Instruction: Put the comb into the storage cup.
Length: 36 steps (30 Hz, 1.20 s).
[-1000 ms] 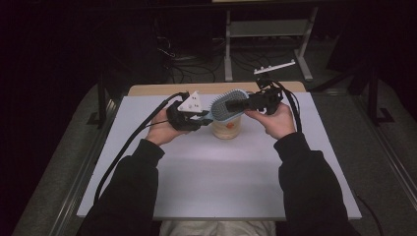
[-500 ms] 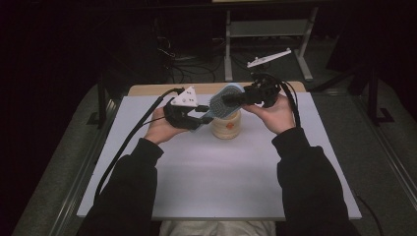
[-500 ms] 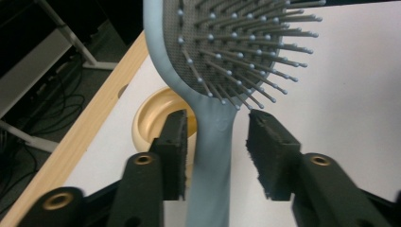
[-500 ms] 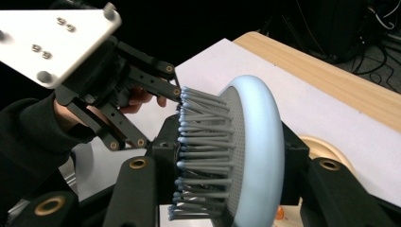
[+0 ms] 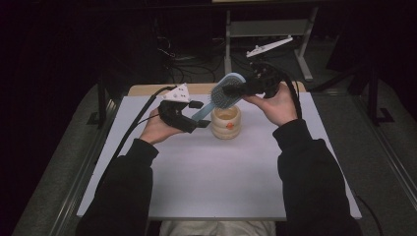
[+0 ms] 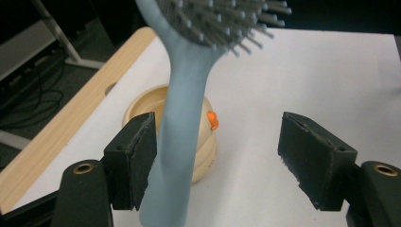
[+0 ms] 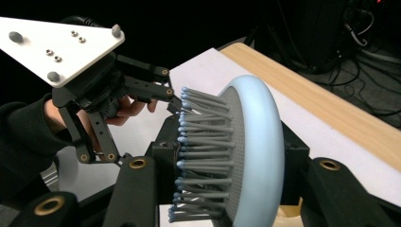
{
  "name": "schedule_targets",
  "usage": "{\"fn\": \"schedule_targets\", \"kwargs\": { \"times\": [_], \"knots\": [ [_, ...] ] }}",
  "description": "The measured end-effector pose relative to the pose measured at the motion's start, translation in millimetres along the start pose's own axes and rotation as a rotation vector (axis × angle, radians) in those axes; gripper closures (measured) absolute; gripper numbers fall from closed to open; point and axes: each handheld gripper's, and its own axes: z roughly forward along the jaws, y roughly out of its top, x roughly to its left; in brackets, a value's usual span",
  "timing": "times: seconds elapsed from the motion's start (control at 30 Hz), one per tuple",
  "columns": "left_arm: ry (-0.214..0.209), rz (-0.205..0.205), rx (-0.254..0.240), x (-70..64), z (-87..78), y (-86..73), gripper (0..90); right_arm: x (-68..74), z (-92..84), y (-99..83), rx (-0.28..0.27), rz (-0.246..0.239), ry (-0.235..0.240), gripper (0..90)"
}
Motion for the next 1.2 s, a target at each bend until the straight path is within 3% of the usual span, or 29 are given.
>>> {"fn": "schedule_targets", "kwargs": {
  "times": [0.13, 0.33, 0.43, 0.8, 1.2],
  "knots": [
    [0.002, -0.041, -0.027, 4.8, -6.6, -5.0, 21.8, -0.4, -4.7, 5.5, -0.004, -0.014, -0.018, 54.1],
    [0.005, -0.067, -0.041, 8.5, -16.3, -10.5, 11.7, -0.9, -12.2, 13.8, -0.005, -0.034, -0.049, 54.1],
    [0.016, -0.095, -0.034, 11.4, -19.4, -14.0, 0.7, -1.7, -14.6, 16.4, -0.003, -0.036, -0.059, 54.1],
    [0.064, -0.142, -0.051, 17.3, -44.2, -39.4, 0.0, -11.0, -24.2, 18.9, 0.002, -0.032, -0.105, 54.1],
    [0.109, -0.21, -0.108, 24.0, -71.3, -70.9, 0.0, -20.2, -28.5, 16.8, 0.018, -0.021, -0.14, 54.1]
  ]
}}
